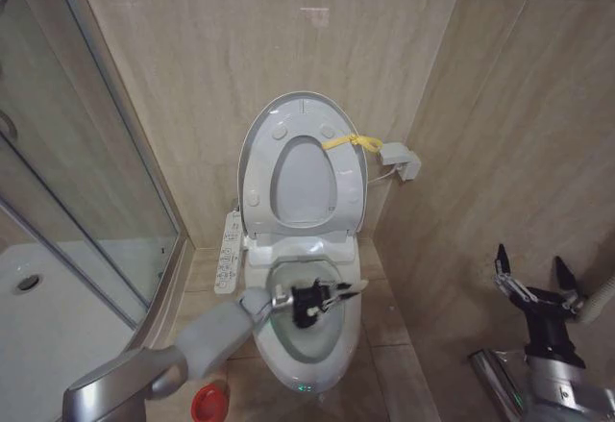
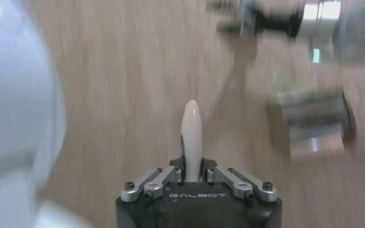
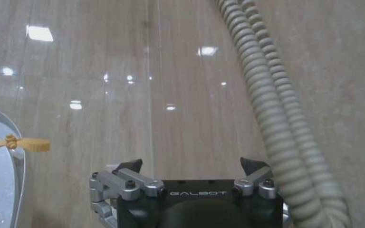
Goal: Open the toilet lid, clean the toilet bowl with a toilet brush, close the toilet lid, and flush.
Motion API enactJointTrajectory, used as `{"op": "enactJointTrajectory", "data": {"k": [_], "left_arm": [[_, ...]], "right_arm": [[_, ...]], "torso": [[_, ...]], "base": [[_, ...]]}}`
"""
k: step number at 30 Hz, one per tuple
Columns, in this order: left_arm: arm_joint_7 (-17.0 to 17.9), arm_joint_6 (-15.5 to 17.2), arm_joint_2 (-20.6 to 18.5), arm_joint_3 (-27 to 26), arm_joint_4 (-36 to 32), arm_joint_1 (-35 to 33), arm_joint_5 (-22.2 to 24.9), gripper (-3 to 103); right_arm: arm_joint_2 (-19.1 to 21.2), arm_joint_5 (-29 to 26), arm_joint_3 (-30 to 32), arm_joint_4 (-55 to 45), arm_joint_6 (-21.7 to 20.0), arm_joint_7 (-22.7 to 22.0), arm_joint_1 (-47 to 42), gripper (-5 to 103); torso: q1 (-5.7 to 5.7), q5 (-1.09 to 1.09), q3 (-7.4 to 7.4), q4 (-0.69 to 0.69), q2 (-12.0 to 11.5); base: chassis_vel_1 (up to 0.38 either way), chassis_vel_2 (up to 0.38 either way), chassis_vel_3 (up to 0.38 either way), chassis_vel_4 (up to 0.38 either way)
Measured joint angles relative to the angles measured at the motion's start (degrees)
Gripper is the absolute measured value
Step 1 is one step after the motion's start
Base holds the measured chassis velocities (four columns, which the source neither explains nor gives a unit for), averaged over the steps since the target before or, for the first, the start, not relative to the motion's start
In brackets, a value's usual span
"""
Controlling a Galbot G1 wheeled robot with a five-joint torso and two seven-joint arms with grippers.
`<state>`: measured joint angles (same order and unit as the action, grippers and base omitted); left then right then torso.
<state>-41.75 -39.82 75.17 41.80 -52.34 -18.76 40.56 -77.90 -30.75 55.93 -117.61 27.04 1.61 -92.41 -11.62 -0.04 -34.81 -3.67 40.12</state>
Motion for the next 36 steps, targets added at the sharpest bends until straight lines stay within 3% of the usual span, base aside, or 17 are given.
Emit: {"op": "enactJointTrajectory", "data": {"k": [2, 6, 8, 10, 12, 14, 17, 22, 24, 28, 29, 31, 33, 34, 36], "left_arm": [[0.4, 0.4, 0.8, 0.5, -1.9, 0.7, 1.2, 17], [0.2, 0.3, -0.2, -0.1, -1.1, -0.3, 1.0, 17], [1.7, 0.3, -4.2, -2.3, -3.7, -3.7, 0.2, 17], [2.9, 0.5, -5.4, -3.0, -5.4, -4.5, 0.2, 17], [9.6, 2.7, -10.7, -5.0, -12.7, -6.0, 0.7, 17], [11.6, 3.5, -12.2, -5.2, -14.7, -6.1, 1.1, 17], [18.4, 6.8, -18.1, -5.3, -23.4, -5.7, 4.9, 17], [22.2, 9.8, -23.9, -5.0, -34.2, -5.6, 12.1, 17], [23.1, 10.4, -24.9, -5.6, -36.1, -6.0, 13.0, 17], [27.2, 11.9, -27.7, -9.2, -41.0, -8.8, 13.8, 17], [31.0, 13.4, -29.6, -12.3, -45.2, -11.6, 13.8, 17], [34.7, 14.9, -31.8, -15.7, -51.4, -15.5, 14.0, 17], [35.7, 15.3, -32.8, -17.2, -53.9, -17.3, 14.0, 17], [37.1, 15.6, -36.0, -21.5, -59.6, -22.4, 13.6, 17], [37.3, 15.6, -39.3, -27.6, -64.4, -28.6, 12.5, 17]], "right_arm": [[0.0, 0.8, -0.6, 0.9, -0.2, 0.1, 1.3, 100], [0.2, 1.1, -1.0, 1.7, -0.2, 0.1, 1.9, 100], [0.9, 0.7, -0.6, 2.0, 0.1, 0.1, 1.3, 100], [1.1, 0.5, -0.6, 2.0, 0.1, 0.1, 1.3, 100], [1.7, 0.2, -0.7, 2.2, 0.0, 0.0, 2.3, 100], [1.8, 0.2, -0.8, 2.5, 0.0, -0.1, 2.8, 100], [2.3, 0.2, -1.6, 3.9, 0.0, -0.3, 4.8, 100], [3.2, 0.3, -2.9, 6.2, 0.1, -0.3, 6.8, 100], [3.5, 0.3, -3.2, 6.9, 0.1, -0.3, 7.3, 100], [4.5, 0.3, -4.1, 8.9, 0.1, -0.2, 9.1, 100], [4.9, 0.3, -4.5, 9.5, 0.1, -0.2, 9.5, 100], [5.2, 0.3, -4.7, 9.5, 0.2, -0.1, 9.5, 100], [5.3, 0.3, -4.7, 9.4, 0.4, 0.0, 9.3, 100], [5.4, 0.3, -4.7, 8.5, 0.7, 0.0, 8.5, 100], [5.2, 0.3, -4.7, 7.2, 1.2, -0.1, 7.4, 100]], "torso": [[0.00, 0.04, 0.01, -0.08, 0.0], [-0.01, 0.00, 0.00, 0.00, 0.0], [-0.01, 0.00, -0.01, 0.07, 0.0], [-0.01, 0.02, -0.01, 0.05, 0.0], [0.00, 0.00, 0.00, 0.02, 0.0], [0.00, 0.00, 0.00, 0.03, 0.0], [0.00, 0.03, 0.01, 0.01, 0.0], [0.00, 0.03, 0.01, -0.01, 0.0], [0.00, 0.02, 0.01, 0.00, 0.0], [0.00, 0.03, 0.00, 0.01, 0.0], [0.00, 0.02, 0.00, 0.00, 0.0], [-0.01, 0.03, 0.00, -0.01, 0.0], [-0.01, 0.04, 0.00, -0.01, 0.0], [-0.01, 0.01, 0.00, -0.04, 0.0], [-0.01, 0.04, 0.00, -0.05, 0.0]], "base": [[0.000, 0.000, 0.000, 0.000], [0.000, 0.000, 0.000, 0.000], [0.000, 0.000, 0.000, 0.000], [0.000, 0.000, 0.000, 0.000], [0.000, 0.000, 0.000, 0.000], [0.000, 0.000, 0.000, 0.000], [0.000, 0.000, 0.000, 0.000], [0.000, 0.000, 0.000, 0.000], [0.000, 0.000, 0.000, 0.000], [0.000, 0.000, 0.000, 0.000], [0.000, 0.000, 0.000, 0.000], [0.000, 0.000, 0.000, 0.000], [0.000, 0.000, 0.000, 0.000], [0.000, 0.000, 0.000, 0.000], [0.000, 0.000, 0.000, 0.000]]}}
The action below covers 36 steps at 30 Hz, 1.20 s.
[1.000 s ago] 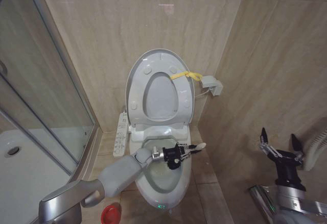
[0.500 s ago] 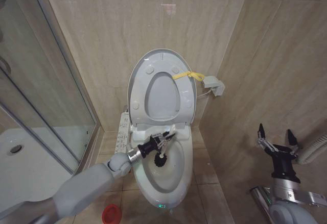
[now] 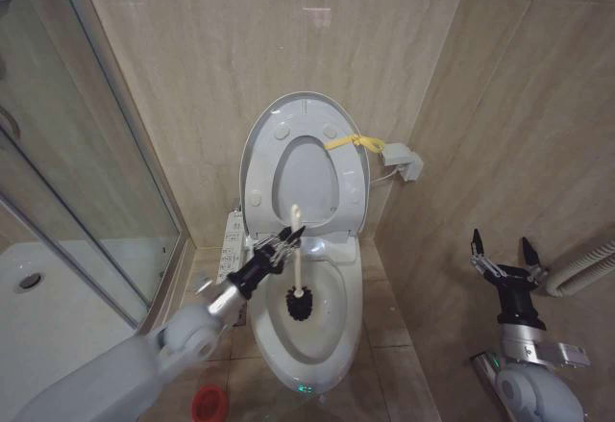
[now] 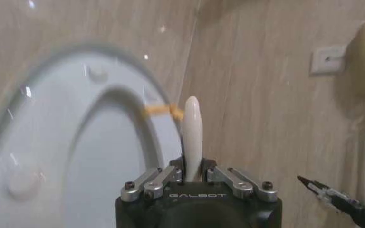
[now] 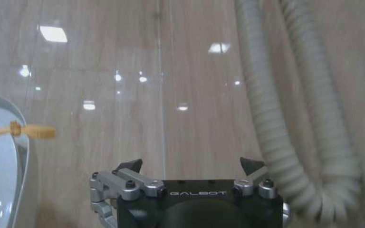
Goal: Open the toilet lid, clean the toilet bowl with a toilet brush, close the toilet lid, and flush.
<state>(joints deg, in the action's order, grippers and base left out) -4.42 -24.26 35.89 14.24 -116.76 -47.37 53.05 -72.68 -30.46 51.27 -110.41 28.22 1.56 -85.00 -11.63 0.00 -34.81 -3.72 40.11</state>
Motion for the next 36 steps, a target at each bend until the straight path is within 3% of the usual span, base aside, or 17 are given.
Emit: {"op": "enactJointTrajectory", "data": {"k": [1, 2, 6, 8, 10, 13, 14, 16, 19, 23, 27, 29, 31, 33, 34, 35, 36], "left_arm": [[0.0, 0.0, 0.0, 0.0, 0.0, 0.0, 0.0, 17], [0.0, -0.1, -1.9, -4.0, -2.5, -3.7, -1.0, 17], [2.0, -0.6, -5.0, -26.8, -14.2, -26.2, -6.4, 17], [2.9, -0.4, -4.7, -29.2, -15.3, -29.0, -7.3, 17], [6.9, 1.6, -2.2, -35.7, -18.4, -35.5, -11.8, 17], [12.0, 5.0, 2.0, -39.2, -20.3, -39.7, -16.5, 17], [12.0, 5.0, 2.0, -39.2, -20.3, -39.7, -16.5, 17], [17.2, 8.2, 6.5, -42.3, -20.5, -42.9, -20.8, 17], [21.7, 11.4, 10.9, -45.8, -20.3, -45.1, -24.7, 17], [25.6, 14.4, 16.0, -49.8, -19.8, -46.8, -28.4, 17], [26.2, 14.8, 20.9, -52.9, -19.4, -48.3, -30.9, 17], [23.9, 12.2, 25.3, -54.4, -17.5, -49.2, -31.4, 17], [22.0, 10.1, 26.5, -54.5, -15.8, -49.1, -31.4, 17], [16.2, 3.9, 28.7, -54.8, -10.8, -48.0, -31.6, 17], [11.4, -2.0, 30.2, -55.3, -5.8, -46.8, -32.7, 17], [9.2, -5.4, 31.4, -55.7, -2.3, -46.2, -34.0, 17], [9.2, -5.4, 31.4, -55.7, -2.3, -46.2, -34.0, 17]], "right_arm": [[0.0, 0.0, 0.0, 0.0, 0.0, 0.0, 0.0, 100], [-0.2, 0.0, 0.0, -0.9, 0.3, 0.0, -0.7, 100], [-1.7, 0.8, -0.1, -4.4, 1.6, 0.3, -3.6, 100], [-1.8, 1.2, -0.4, -4.4, 1.6, 0.3, -3.4, 100], [-2.0, 2.2, -1.9, -4.3, 1.5, 0.4, -2.4, 100], [-2.1, 3.0, -3.3, -3.7, 1.3, 0.5, -1.6, 100], [-2.1, 3.0, -3.3, -3.7, 1.3, 0.5, -1.6, 100], [-2.0, 3.9, -4.9, -2.9, 1.5, 0.6, -1.0, 100], [-2.2, 4.7, -6.3, -2.0, 2.1, 0.8, -0.2, 100], [-2.7, 5.2, -7.2, -0.9, 2.3, 0.9, 1.2, 100], [-3.5, 6.3, -7.4, 0.0, 2.6, 1.2, 2.5, 100], [-4.4, 7.5, -7.5, 0.5, 2.9, 1.5, 3.4, 100], [-4.8, 8.0, -7.5, 0.7, 3.1, 1.7, 3.7, 100], [-5.5, 8.9, -7.6, 1.1, 3.4, 2.0, 4.0, 100], [-6.0, 9.4, -7.8, 1.3, 3.7, 2.2, 4.0, 100], [-6.4, 9.5, -7.9, 1.4, 3.9, 2.3, 4.0, 100], [-6.4, 9.5, -7.9, 1.4, 3.9, 2.3, 4.0, 100]], "torso": [[0.00, 0.00, 0.00, 0.00, 0.0], [0.00, 0.00, 0.01, -0.02, 0.0], [0.03, 0.00, 0.03, 0.01, 0.0], [0.02, -0.02, 0.02, 0.07, 0.0], [0.02, 0.00, 0.02, 0.04, 0.0], [0.01, -0.02, 0.00, 0.03, 0.0], [0.01, -0.02, 0.00, 0.03, 0.0], [0.00, -0.01, 0.00, 0.03, 0.0], [0.01, -0.02, 0.01, 0.05, 0.0], [0.01, -0.03, 0.00, 0.05, 0.0], [0.00, -0.03, 0.00, 0.04, 0.0], [0.01, -0.03, 0.00, 0.06, 0.0], [0.01, -0.04, 0.01, 0.06, 0.0], [0.00, -0.03, 0.00, 0.04, 0.0], [0.00, -0.03, 0.00, 0.02, 0.0], [0.00, -0.02, 0.00, 0.02, 0.0], [0.00, -0.02, 0.00, 0.02, 0.0]], "base": [[0.000, 0.000, 0.000, 0.000], [0.000, 0.000, 0.000, 0.000], [0.000, 0.000, 0.000, 0.000], [0.000, 0.000, 0.000, 0.000], [0.000, 0.000, 0.000, 0.000], [0.000, 0.000, 0.000, 0.000], [0.000, 0.000, 0.000, 0.000], [0.000, 0.000, 0.000, 0.000], [0.000, 0.000, 0.000, 0.000], [0.000, 0.000, 0.000, 0.000], [0.000, 0.000, 0.000, 0.000], [0.000, 0.000, 0.000, 0.000], [0.000, 0.000, 0.000, 0.000], [0.000, 0.000, 0.000, 0.000], [0.000, 0.000, 0.000, 0.000], [0.000, 0.000, 0.000, 0.000], [0.000, 0.000, 0.000, 0.000]]}}
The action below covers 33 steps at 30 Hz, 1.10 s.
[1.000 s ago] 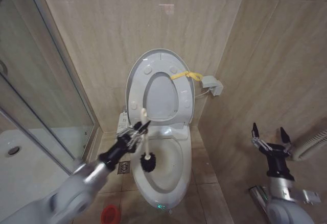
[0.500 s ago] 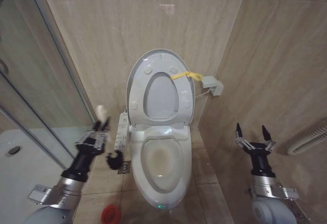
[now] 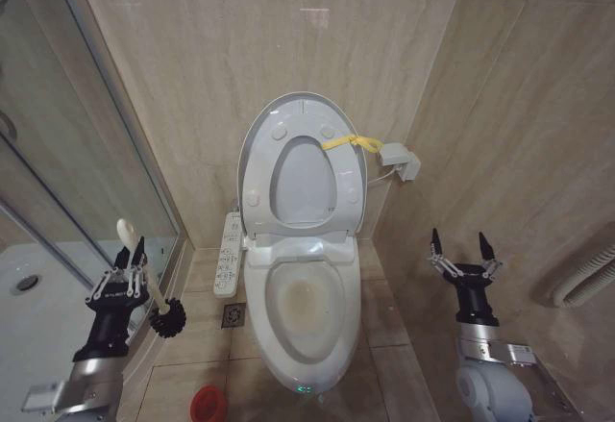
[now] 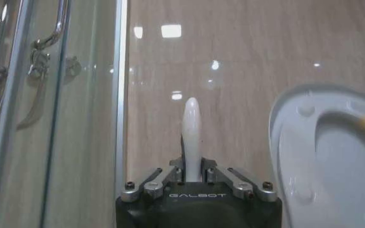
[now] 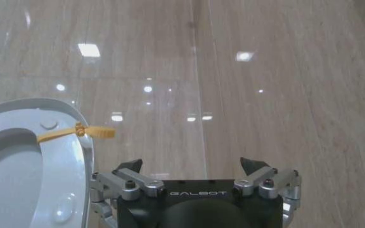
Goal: Open the toilet lid, clean the toilet bowl with a toilet brush, close the toilet lid, and flush.
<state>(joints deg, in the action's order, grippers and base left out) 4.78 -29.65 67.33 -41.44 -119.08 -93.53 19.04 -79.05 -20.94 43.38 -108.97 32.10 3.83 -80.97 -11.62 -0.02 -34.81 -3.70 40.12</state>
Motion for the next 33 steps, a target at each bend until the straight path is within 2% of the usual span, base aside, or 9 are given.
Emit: {"op": "enactJointTrajectory", "data": {"k": [5, 10, 14, 15, 19, 20, 22, 26, 33], "left_arm": [[-2.5, -5.7, 3.4, -0.4, 8.5, 0.6, -0.8, 17], [-10.8, -10.4, 4.5, 0.2, 16.3, 0.6, 4.1, 17], [-25.9, -14.5, 4.2, -0.1, 26.7, 1.8, 8.3, 17], [-25.9, -14.5, 4.2, -0.1, 26.7, 1.8, 8.3, 17], [-40.7, -17.0, 4.2, -0.5, 35.1, 3.9, 14.5, 17], [-40.7, -17.0, 4.2, -0.5, 35.1, 3.9, 14.5, 17], [-47.2, -17.4, 4.6, -0.8, 37.5, 4.5, 16.5, 17], [-52.1, -17.4, 5.1, -1.4, 39.0, 4.7, 17.2, 17], [-53.0, -17.4, 5.9, -1.6, 41.5, 5.5, 16.0, 17]], "right_arm": [[-1.0, 0.1, 0.1, 0.2, 0.4, 0.1, -0.1, 100], [-0.6, 0.1, 0.5, 0.8, 0.9, 0.2, -0.2, 100], [0.2, -0.4, 0.7, 1.0, 1.0, 0.2, -0.1, 100], [0.2, -0.4, 0.7, 1.0, 1.0, 0.2, -0.1, 100], [1.2, -1.2, 1.2, 0.9, 1.0, 0.1, 0.0, 100], [1.2, -1.2, 1.2, 0.9, 1.0, 0.1, 0.0, 100], [1.8, -1.6, 1.3, 0.9, 1.0, -0.4, 0.2, 100], [2.5, -2.5, 1.4, -0.3, 1.0, -0.8, 0.2, 100], [3.1, -3.1, 0.9, -2.0, 0.9, -0.4, 0.1, 100]], "torso": [[0.00, 0.00, 0.00, 0.03, 0.0], [0.00, -0.01, 0.00, 0.01, 0.0], [0.00, 0.00, 0.00, 0.03, 0.0], [0.00, 0.00, 0.00, 0.03, 0.0], [0.00, 0.00, 0.00, 0.02, 0.0], [0.00, 0.00, 0.00, 0.02, 0.0], [0.00, -0.01, 0.00, 0.02, 0.0], [0.00, -0.01, 0.00, 0.02, 0.0], [0.00, -0.01, 0.00, 0.02, 0.0]], "base": [[0.000, 0.000, 0.000, 0.000], [0.000, 0.000, 0.000, 0.000], [0.000, 0.000, 0.000, 0.000], [0.000, 0.000, 0.000, 0.000], [0.000, 0.000, 0.000, 0.000], [0.000, 0.000, 0.000, 0.000], [0.000, 0.000, 0.000, 0.000], [0.000, 0.000, 0.000, 0.000], [0.000, 0.000, 0.000, 0.000]]}}
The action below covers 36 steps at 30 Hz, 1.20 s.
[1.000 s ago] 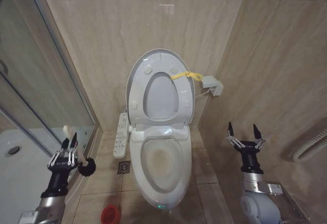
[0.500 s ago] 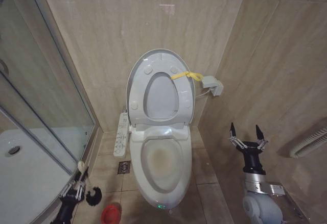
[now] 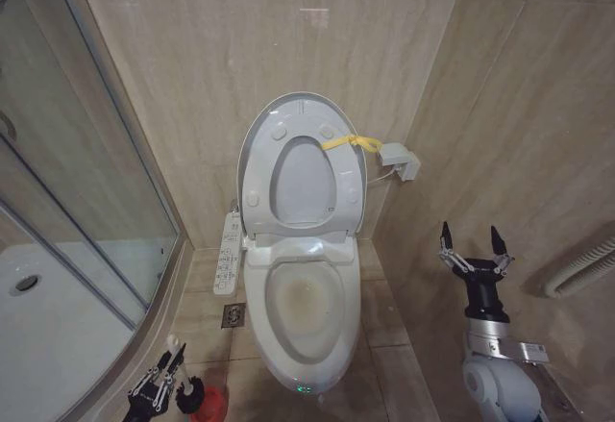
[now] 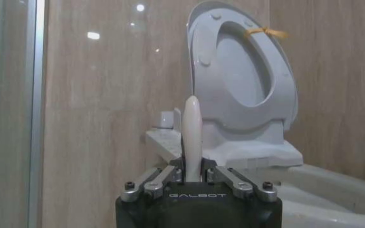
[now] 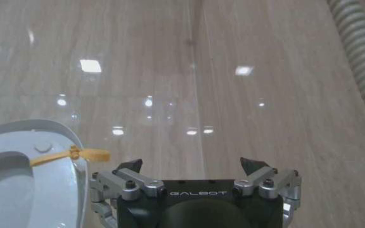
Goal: Open the toilet lid, clean the toilet bowl with a toilet brush, close the toilet lid, and flush.
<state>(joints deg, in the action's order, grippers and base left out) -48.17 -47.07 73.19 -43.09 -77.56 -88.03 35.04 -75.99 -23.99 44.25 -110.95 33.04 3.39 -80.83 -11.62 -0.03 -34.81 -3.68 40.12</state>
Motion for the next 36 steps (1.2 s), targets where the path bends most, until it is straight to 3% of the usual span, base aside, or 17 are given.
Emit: {"op": "enactJointTrajectory", "data": {"k": [9, 16, 20, 21, 26, 31, 36], "left_arm": [[1.8, 0.1, 1.2, 0.6, 2.5, 1.3, -2.8, 17], [8.1, 0.1, 3.9, 1.7, -2.3, -0.6, -6.6, 17], [12.4, 0.2, 7.6, 2.5, -6.6, -2.4, -13.8, 17], [12.4, 0.2, 7.6, 2.5, -6.6, -2.4, -13.8, 17], [19.0, 0.2, 11.1, 2.7, -9.1, -4.4, -24.3, 17], [21.4, 0.3, 12.4, 2.7, -9.2, -4.9, -27.4, 17], [20.4, 0.2, 11.5, 1.6, -5.1, -2.0, -27.1, 17]], "right_arm": [[-0.2, 1.0, -2.7, -1.2, 1.4, 1.4, -0.3, 100], [1.6, 3.9, -6.6, 0.6, 4.2, 1.6, -1.1, 100], [4.0, -0.1, -4.1, 0.2, 2.4, 0.3, 1.8, 100], [4.0, -0.1, -4.1, 0.2, 2.4, 0.3, 1.8, 100], [6.6, -5.7, -1.0, -2.0, 0.4, -1.5, 3.2, 100], [8.0, -7.3, 0.3, -4.2, 0.1, -1.9, 2.3, 100], [7.7, -8.1, -0.1, -4.7, 0.1, -1.5, 2.8, 100]], "torso": [[0.00, 0.01, 0.00, 0.00, 0.0], [0.00, -0.02, 0.00, 0.01, 0.0], [0.00, -0.01, 0.00, 0.01, 0.0], [0.00, -0.01, 0.00, 0.01, 0.0], [0.00, 0.00, 0.00, 0.01, 0.0], [0.00, -0.01, 0.00, 0.00, 0.0], [0.00, 0.00, 0.00, -0.01, 0.0]], "base": [[0.000, 0.000, 0.000, 0.000], [0.000, 0.000, 0.000, 0.000], [0.000, 0.000, 0.000, 0.000], [0.000, 0.000, 0.000, 0.000], [0.000, 0.000, 0.000, 0.000], [0.000, 0.000, 0.000, 0.000], [0.000, 0.000, 0.000, 0.000]]}}
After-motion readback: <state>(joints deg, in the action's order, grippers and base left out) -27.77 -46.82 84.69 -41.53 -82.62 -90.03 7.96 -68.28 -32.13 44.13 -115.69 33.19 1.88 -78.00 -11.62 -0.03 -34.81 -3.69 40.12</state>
